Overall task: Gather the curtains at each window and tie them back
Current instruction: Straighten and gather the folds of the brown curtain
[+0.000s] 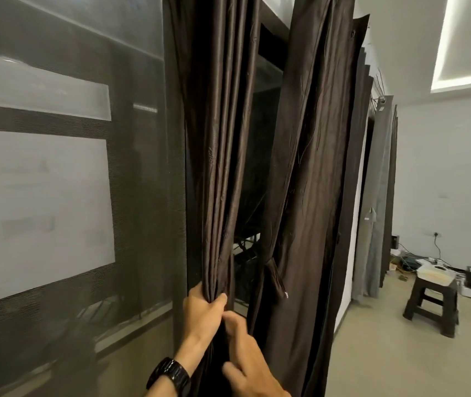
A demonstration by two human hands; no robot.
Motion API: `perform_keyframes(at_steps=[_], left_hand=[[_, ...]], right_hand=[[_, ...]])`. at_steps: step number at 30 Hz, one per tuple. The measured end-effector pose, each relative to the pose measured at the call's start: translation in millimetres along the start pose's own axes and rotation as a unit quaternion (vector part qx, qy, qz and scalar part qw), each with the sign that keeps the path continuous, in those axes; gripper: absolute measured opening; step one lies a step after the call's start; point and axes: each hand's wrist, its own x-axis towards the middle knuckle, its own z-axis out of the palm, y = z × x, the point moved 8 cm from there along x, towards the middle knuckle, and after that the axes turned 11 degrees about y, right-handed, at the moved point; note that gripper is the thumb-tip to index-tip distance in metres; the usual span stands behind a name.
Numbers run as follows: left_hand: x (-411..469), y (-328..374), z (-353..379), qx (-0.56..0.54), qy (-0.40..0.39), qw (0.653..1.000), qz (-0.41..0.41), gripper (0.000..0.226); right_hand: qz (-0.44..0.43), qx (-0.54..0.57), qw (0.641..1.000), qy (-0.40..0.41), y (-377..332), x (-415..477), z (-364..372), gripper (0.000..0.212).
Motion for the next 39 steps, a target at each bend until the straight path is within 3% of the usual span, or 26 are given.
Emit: perform_keyframes(at_steps=[2,4,6,9,11,15,17,19,23,28,29,31,34,36,39], left_hand=[[7,5,-5,0.029,0.005,0.999,0.028,0.032],[13,1,-4,0.044,-0.028,0.998,0.025,0.039],[18,-2,-1,0.048,-0.069,0.996,0.015,0.036],[27,-13,3,0.067,-0.136,0.988,-0.001,0.030],[32,-17,2,0.067,-0.153,0.986,-0.009,0.031],[37,-14,-4,0.092,-0.142,0.985,0.024,0.030],[38,-15,-3,0.120,-0.151,0.981,0.032,0.031],[37,-16,2,0.141,-0.174,0.974,0.038,0.029],[39,-13,2,0.154,-0.179,0.970,0.056,0.027],[46,-15,-5,0.170,-0.161,0.969,0.072,0.021],[48,-16,-5,0.170,-0.160,0.970,0.072,0.020],[50,-15,-6,0.165,-0.155,0.971,0.071,0.021],[50,-11,-9,0.155,-0.137,0.975,0.086,0.017],[50,-13,-9,0.141,-0.135,0.977,0.087,0.018],[45,-15,0,0.125,-0.183,0.972,0.083,0.019]], right_hand=[[0.024,0.101,0.979,0.178,10,8,-34,0.043],[0.097,0.085,0.952,0.279,33,26,-57,0.031],[0.193,0.063,0.961,0.187,55,58,-54,0.038],[0.319,0.228,0.920,0.004,74,79,-28,0.052],[0.342,0.318,0.884,-0.021,85,76,-23,0.054],[0.414,0.393,0.820,0.044,110,65,-20,0.050],[0.410,0.362,0.836,0.054,114,70,-18,0.041],[0.383,0.279,0.880,0.041,110,77,-16,0.034],[0.296,0.173,0.939,-0.023,85,92,-9,0.046],[0.203,0.072,0.976,-0.022,79,105,-15,0.016],[0.178,0.036,0.983,-0.037,83,107,-12,0.005],[0.141,-0.039,0.988,-0.043,91,112,-13,0.007],[0.088,-0.136,0.986,-0.031,84,111,-26,0.045],[0.100,-0.109,0.989,-0.017,65,102,-30,0.047],[0.162,-0.033,0.986,0.012,61,100,-33,0.026]])
